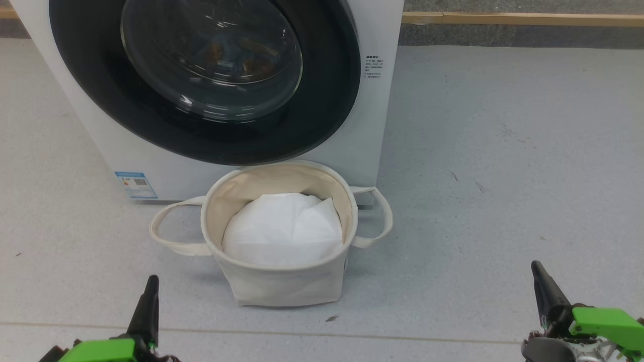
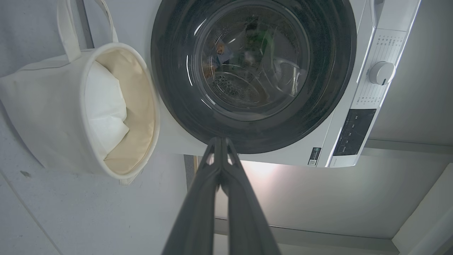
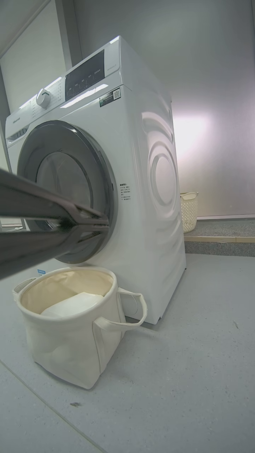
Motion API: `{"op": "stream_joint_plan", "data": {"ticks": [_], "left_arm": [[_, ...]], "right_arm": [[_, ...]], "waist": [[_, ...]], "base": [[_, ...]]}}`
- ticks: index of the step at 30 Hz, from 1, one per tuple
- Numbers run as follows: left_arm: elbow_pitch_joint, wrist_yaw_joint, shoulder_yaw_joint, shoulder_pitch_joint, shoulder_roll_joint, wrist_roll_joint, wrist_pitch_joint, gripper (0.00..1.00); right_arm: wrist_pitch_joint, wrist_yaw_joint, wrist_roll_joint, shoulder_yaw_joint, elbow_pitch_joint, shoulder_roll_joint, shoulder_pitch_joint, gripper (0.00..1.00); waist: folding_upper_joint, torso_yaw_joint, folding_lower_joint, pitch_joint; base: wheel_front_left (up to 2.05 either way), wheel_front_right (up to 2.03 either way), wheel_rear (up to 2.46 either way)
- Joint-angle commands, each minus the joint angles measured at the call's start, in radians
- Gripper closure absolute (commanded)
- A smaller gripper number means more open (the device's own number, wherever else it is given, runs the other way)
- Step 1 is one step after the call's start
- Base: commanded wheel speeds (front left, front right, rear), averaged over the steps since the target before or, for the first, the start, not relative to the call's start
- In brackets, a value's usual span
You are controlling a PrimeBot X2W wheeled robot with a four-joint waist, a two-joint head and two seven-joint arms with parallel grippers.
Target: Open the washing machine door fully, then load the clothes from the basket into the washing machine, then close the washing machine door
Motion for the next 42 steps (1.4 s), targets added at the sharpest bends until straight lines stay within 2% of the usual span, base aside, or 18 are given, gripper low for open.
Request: {"op": "stream_joint_plan", "data": {"ticks": [1, 42], "left_arm": [[-0.036, -0.007, 0.035, -0.043, 0.007, 0.004, 0.008, 1.00], [-0.036, -0.007, 0.040, -0.044, 0.003, 0.009, 0.012, 1.00]], "right_arm": [[0.008, 0.000, -0.006, 0.016, -0.031, -0.004, -0.045, 1.00], [0.013, 0.000, -0.012, 0.009, -0.030, 0.001, -0.046, 1.00]], "waist": [[-0.0001, 0.000, 0.0000, 0.000], [-0.0001, 0.000, 0.0000, 0.000]], "base": [[0.00, 0.00, 0.00], [0.00, 0.00, 0.00]]}}
